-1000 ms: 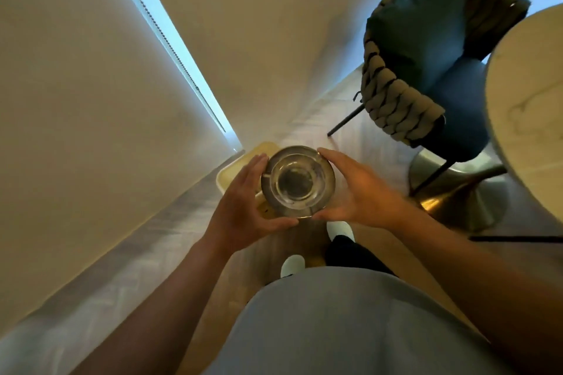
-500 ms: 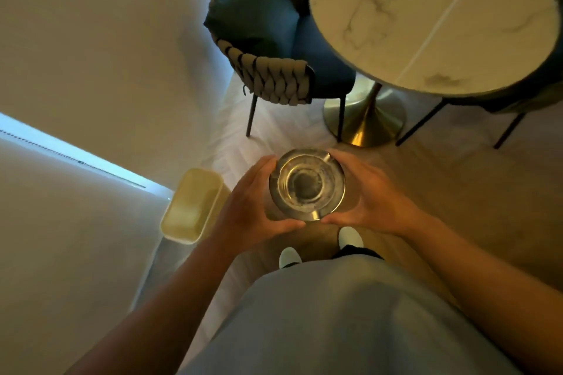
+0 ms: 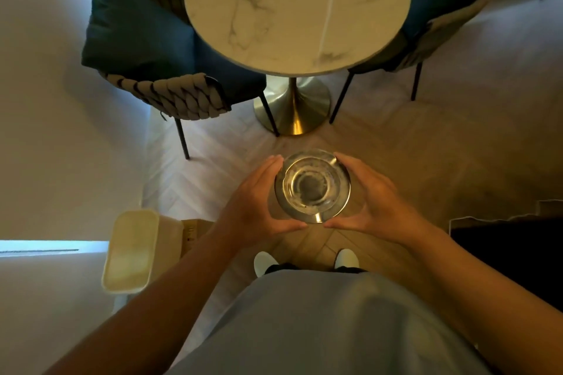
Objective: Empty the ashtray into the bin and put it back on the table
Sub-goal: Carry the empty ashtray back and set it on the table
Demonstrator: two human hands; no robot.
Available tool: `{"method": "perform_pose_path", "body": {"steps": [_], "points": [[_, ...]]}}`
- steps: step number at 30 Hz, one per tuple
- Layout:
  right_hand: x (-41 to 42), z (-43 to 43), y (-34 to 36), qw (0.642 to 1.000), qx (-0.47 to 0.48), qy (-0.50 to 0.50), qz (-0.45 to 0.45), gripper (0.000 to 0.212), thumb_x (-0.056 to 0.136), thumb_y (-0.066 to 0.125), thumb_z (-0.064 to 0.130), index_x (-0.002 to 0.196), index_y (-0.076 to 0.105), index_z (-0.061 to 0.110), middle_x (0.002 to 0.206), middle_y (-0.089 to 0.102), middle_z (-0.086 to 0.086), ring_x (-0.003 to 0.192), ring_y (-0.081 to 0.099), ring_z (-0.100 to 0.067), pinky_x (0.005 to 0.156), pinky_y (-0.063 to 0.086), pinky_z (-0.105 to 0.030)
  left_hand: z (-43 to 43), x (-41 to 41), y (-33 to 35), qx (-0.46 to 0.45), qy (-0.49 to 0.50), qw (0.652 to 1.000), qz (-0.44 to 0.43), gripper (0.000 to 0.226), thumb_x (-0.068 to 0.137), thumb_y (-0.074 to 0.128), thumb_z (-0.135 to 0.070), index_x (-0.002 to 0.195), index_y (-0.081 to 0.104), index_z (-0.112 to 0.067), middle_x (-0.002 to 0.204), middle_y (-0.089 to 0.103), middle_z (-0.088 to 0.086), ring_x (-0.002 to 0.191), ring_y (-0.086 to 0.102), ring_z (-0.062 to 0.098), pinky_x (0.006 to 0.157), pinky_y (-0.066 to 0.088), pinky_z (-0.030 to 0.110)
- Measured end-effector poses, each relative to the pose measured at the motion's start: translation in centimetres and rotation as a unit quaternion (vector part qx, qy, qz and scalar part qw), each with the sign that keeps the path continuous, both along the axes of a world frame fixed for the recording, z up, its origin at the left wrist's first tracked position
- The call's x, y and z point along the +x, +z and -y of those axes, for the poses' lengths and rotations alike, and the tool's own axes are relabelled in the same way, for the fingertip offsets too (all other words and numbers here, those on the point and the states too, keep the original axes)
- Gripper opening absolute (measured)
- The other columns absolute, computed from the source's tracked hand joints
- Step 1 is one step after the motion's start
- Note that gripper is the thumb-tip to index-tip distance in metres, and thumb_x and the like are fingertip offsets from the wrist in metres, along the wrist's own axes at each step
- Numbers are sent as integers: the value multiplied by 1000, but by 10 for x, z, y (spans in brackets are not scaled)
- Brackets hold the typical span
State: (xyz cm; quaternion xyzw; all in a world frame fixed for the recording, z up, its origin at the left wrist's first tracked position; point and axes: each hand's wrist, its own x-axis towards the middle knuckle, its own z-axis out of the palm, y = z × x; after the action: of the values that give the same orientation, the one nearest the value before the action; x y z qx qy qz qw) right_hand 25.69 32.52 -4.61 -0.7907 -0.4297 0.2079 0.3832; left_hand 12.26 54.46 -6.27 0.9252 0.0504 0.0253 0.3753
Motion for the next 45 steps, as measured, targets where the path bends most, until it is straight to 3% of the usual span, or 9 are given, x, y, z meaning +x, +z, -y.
{"method": "perform_pose_path", "body": {"steps": [8,14,19,23,29,33,36,40,45], "points": [[45,66,-3,1000,15,10,-18,108,58,82,66,146,25,40,138,39,35,128,44,9,99,37,-5,72,42,-4,14,17,999,-31,119,63,87,-58,152,31,-2,156,41,14,146,37,27,112,43,51],[84,101,-6,999,9,38,-15,109,59,84,61,148,31,26,144,46,15,131,46,0,104,42,-18,116,69,-6,23,43,998,-36,119,63,87,-59,151,31,-1,154,42,13,146,38,25,112,44,49],[109,112,-4,998,30,52,-21,103,61,81,62,145,28,35,139,39,33,128,45,6,101,38,-8,132,89,-10,19,61,997,-38,120,63,83,-67,153,30,-7,156,41,8,146,37,19,115,41,43],[136,107,-12,998,18,48,-25,107,60,86,57,147,32,30,143,43,25,131,44,4,103,37,-9,127,112,-12,8,68,997,-29,118,65,79,-70,154,26,-14,156,39,2,146,29,5,119,31,26],[186,81,-22,999,-10,38,-32,112,57,87,57,149,29,31,145,44,19,132,43,3,103,38,-9,100,162,-12,-9,68,997,-27,114,68,72,-72,155,22,-19,158,34,-1,147,22,-2,118,27,19],[222,50,-24,998,-10,40,-41,109,59,84,61,148,27,36,145,41,27,133,42,4,105,38,-11,71,199,-10,-21,71,997,-18,113,66,86,-53,152,24,-15,151,37,-5,141,12,-21,112,17,1],[250,18,-20,998,0,32,-48,106,60,81,64,147,23,45,143,36,37,132,42,7,103,35,-6,40,231,-7,-37,65,997,-12,108,64,92,-45,148,34,-11,148,45,-1,139,25,-17,112,25,6],[288,-29,-17,999,5,19,-51,104,62,79,66,147,25,42,143,37,36,132,42,6,103,35,-6,-10,275,-5,-28,56,997,-45,116,65,90,-51,153,29,-8,156,40,5,147,35,13,116,40,38],[336,-77,-11,998,-17,8,-57,108,58,80,68,148,27,40,144,42,28,133,43,4,105,37,-10,-62,324,3,-18,52,997,-44,117,64,88,-55,154,29,-7,158,37,6,147,33,15,119,36,39]]}}
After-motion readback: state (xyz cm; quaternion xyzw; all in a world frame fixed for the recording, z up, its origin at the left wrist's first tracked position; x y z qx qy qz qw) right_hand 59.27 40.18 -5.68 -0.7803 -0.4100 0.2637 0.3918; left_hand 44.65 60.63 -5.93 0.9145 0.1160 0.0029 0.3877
